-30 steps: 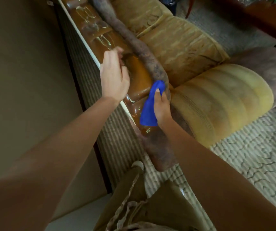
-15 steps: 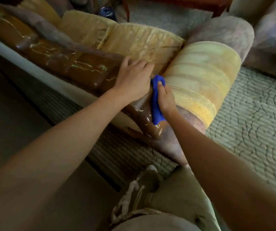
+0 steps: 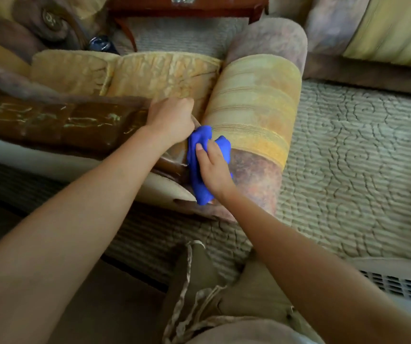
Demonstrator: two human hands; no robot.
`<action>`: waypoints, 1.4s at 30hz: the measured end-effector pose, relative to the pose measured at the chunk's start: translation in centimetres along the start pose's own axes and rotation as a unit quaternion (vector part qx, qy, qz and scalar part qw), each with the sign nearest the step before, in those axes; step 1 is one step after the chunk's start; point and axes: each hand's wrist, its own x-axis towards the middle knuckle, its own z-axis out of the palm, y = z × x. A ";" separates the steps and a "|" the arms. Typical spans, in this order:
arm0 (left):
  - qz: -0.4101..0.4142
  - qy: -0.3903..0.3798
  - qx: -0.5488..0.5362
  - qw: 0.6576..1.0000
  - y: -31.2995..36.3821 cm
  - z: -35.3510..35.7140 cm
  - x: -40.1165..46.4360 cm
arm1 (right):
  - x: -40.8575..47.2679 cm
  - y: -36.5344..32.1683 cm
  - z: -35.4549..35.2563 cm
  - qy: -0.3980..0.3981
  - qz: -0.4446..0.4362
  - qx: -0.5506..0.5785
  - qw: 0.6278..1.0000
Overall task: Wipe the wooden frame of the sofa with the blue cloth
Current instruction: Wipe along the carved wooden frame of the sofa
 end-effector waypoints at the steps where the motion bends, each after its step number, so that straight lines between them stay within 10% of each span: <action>1: 0.007 -0.008 -0.013 1.000 -0.4 0.0 0.4 | 0.7 -0.2 -0.1 0.005 0.010 0.002 1.000; 10: 0.148 -0.194 -0.022 0.969 -1.6 -0.1 3.2 | 4.9 0.3 -0.7 0.090 0.243 0.013 0.966; 16: 0.152 -0.183 0.021 0.971 -0.8 1.3 1.3 | 2.1 0.6 0.6 0.190 0.190 0.098 0.958; 24: 0.108 -0.154 -0.009 0.982 -1.9 1.0 4.5 | 4.4 -1.9 -1.0 0.076 0.179 0.009 0.981; 34: 0.127 -0.417 0.127 0.891 1.8 2.9 7.2 | 5.3 7.8 -1.3 0.047 0.333 0.054 0.940; 42: 0.068 -0.535 0.115 0.834 2.8 3.9 10.1 | 6.2 3.7 -2.1 0.008 0.177 0.105 0.979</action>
